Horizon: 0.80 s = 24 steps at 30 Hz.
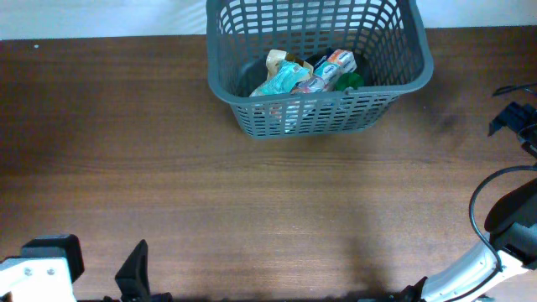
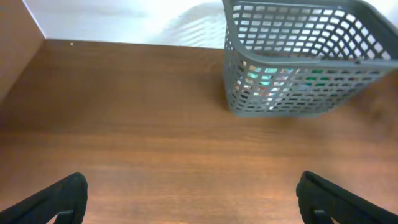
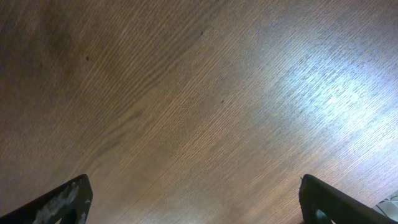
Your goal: Pack container
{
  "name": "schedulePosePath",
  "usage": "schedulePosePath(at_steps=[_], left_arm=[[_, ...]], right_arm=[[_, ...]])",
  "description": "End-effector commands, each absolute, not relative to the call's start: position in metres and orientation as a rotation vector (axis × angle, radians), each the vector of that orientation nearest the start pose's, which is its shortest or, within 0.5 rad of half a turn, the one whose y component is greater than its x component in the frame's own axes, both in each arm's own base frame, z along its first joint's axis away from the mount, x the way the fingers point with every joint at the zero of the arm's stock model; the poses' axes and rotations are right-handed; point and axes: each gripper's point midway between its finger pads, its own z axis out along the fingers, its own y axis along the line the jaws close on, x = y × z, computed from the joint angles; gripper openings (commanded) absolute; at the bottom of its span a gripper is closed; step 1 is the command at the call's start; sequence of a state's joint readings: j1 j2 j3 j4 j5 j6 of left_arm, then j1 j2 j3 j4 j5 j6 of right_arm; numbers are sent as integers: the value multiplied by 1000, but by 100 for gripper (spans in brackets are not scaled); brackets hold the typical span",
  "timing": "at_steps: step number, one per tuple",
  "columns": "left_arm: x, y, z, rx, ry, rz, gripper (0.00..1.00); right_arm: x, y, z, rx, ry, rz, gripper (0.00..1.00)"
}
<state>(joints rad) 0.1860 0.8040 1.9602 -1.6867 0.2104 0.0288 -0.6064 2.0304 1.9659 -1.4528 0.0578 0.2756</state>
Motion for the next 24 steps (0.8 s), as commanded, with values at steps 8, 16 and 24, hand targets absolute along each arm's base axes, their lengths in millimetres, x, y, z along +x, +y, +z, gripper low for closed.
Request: schedulePosePath(at_steps=[8,16,24], left_arm=[[97,-22,427,219,2073,35,99],[93,-28,458,275,1780,98,99],[111,-30,442,307,1583,126,99]], right_arm=[[323,-233,153,1304,2794,-102,99],[323,-233,153,1304,2795,-102,99],[323,-233,153,1304,2795,-102,99]])
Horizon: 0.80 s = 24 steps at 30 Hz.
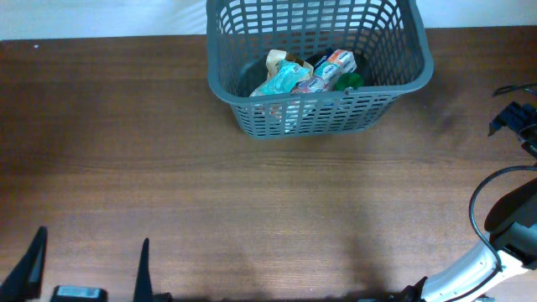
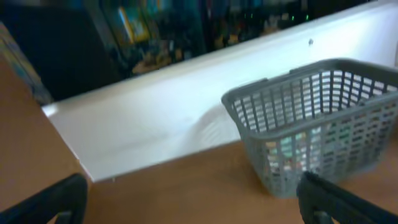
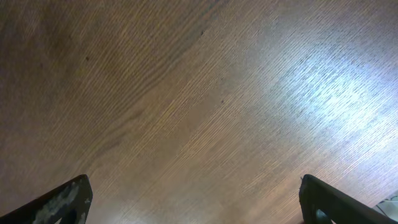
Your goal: Pack container
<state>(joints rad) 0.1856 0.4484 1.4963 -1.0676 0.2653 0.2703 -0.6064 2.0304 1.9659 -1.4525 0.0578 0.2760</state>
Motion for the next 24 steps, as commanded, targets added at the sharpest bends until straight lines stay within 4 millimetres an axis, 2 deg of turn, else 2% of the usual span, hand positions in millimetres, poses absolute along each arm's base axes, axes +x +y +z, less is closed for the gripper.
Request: schedulePosePath(at_steps=[1,9,20,24], left_arm=[[116,-32,434,318,1570,119,99],[150,-46,377,425,1452,41,99],[174,-66,316,521,1432,-69,99],[178,-71,303,540,1384,-82,99]], right_arm=[[323,-233,153,1304,2795,-102,99],[323,-233,153,1304,2794,-102,99],[323,-233,153,1304,2795,-102,99],[323,-233,153,1304,2795,-102,99]])
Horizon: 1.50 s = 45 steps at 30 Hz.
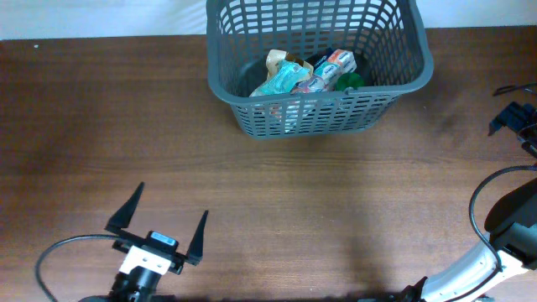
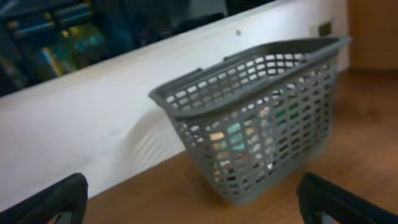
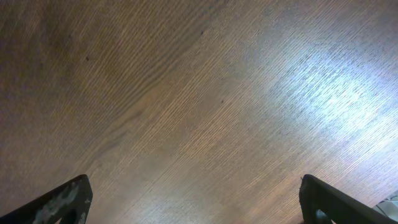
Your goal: Pack container
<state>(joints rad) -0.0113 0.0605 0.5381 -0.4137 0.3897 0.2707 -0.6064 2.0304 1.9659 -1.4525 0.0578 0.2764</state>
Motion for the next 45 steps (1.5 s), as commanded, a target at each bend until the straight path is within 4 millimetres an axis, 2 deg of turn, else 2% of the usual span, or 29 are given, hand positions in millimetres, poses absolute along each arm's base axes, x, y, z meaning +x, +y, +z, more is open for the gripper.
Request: schedulePosePath(at_steps=[1,13,16,20,23,32,45], left_arm=[[179,-70,302,533,1376,-74,99],[207,-62,275,485,1350,-29,99],[214,-54,266,434,1381,-13,99],[224,-32,252,258,1450,2,99],[227,-23,247,214,1457,35,99],[237,-23,210,225,1522,42,99],[244,-24,170,235,1597,35,99]], right_arm=[[323,-233,153,1304,2795,-102,99],[323,-233,153,1304,2795,-102,99],[323,-233,153,1304,2795,-102,99],[323,-233,153,1304,2795,-102,99],[323,-233,153,1304,2794,-102,99],[323,-233,153,1304,2795,-102,99],[323,-233,153,1304,2795,-102,99]])
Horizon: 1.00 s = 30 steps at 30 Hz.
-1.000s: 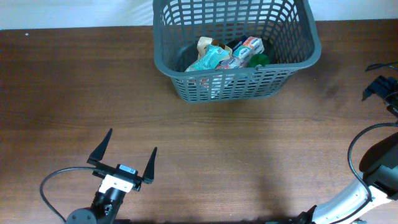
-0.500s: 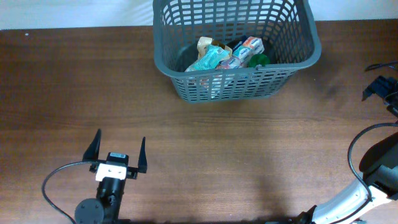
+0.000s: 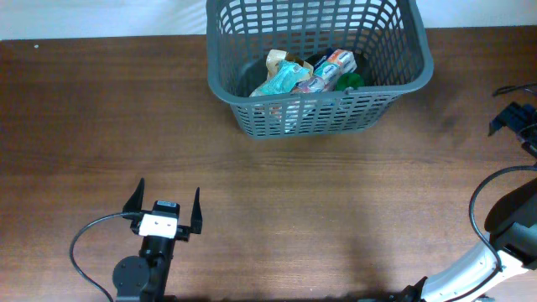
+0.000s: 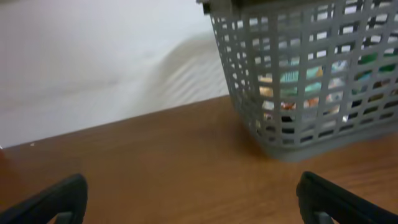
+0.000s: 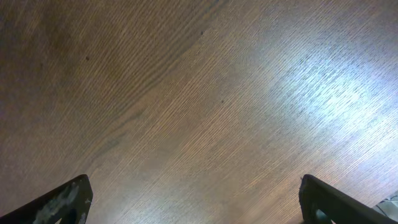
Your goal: Pack container
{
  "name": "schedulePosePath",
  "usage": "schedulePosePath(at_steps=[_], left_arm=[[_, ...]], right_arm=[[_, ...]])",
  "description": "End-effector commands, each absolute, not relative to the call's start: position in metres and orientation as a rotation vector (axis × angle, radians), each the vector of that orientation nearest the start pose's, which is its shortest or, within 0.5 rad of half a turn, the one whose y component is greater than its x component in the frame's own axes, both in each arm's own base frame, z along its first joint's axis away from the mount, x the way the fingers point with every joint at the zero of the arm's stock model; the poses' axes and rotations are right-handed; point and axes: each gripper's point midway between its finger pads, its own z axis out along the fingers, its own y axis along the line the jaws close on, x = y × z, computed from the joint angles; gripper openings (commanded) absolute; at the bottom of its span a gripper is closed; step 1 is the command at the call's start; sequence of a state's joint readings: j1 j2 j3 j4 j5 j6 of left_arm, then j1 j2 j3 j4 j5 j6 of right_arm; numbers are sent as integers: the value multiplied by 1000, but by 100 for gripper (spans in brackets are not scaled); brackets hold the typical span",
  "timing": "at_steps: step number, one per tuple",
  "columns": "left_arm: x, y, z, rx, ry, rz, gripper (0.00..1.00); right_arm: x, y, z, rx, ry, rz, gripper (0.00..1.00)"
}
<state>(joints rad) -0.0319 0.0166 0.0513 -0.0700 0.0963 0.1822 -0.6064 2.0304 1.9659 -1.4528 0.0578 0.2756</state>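
Note:
A grey plastic basket (image 3: 394, 80) stands at the table's far edge, holding several snack packets (image 3: 302, 74) in teal, white and green. The left wrist view shows the same basket (image 4: 298, 134) ahead and to the right, packets visible through its lattice. My left gripper (image 3: 166, 204) is open and empty over bare wood at the front left, fingers pointing toward the basket. My right gripper (image 5: 196, 205) is open and empty over bare table; in the overhead view only the right arm (image 3: 478, 268) shows at the bottom right corner.
A white wall (image 4: 93, 62) runs behind the table's far edge. Black cables and a dark clamp (image 3: 512, 117) sit at the right edge of the table. The wooden tabletop (image 3: 336, 210) lies between my left gripper and the basket.
My left gripper has shifted slightly forward and squared up toward the basket; its camera now looks lower, at the basket's base and the table. The right arm has not moved.
My left gripper was at the bottom left edge, looking down the table. Then it sat at the very front edge, camera tilted up at the wall. Then it stood out on the front-left table, and now faces the basket. The right gripper stayed still, open.

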Motion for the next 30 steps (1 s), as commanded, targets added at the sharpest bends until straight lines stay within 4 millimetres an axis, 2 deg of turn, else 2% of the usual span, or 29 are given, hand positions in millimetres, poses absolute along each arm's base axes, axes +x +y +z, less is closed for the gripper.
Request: schedulePosePath(at_steps=[1,5,7,30], left_arm=[[244,-24,170,236,1598,35,99],[244,-24,167,236,1605,35,99],[245,-24,159,237,1625,33,99],[245,-24,159,237,1621,33,99]], right_arm=[[323,-233,153,1304,2795,-102,99],[323,-233,153,1304,2795,-102,99],[323,-233,153,1304,2795,-102,99],[323,-233,153,1304,2795,-102,99]])
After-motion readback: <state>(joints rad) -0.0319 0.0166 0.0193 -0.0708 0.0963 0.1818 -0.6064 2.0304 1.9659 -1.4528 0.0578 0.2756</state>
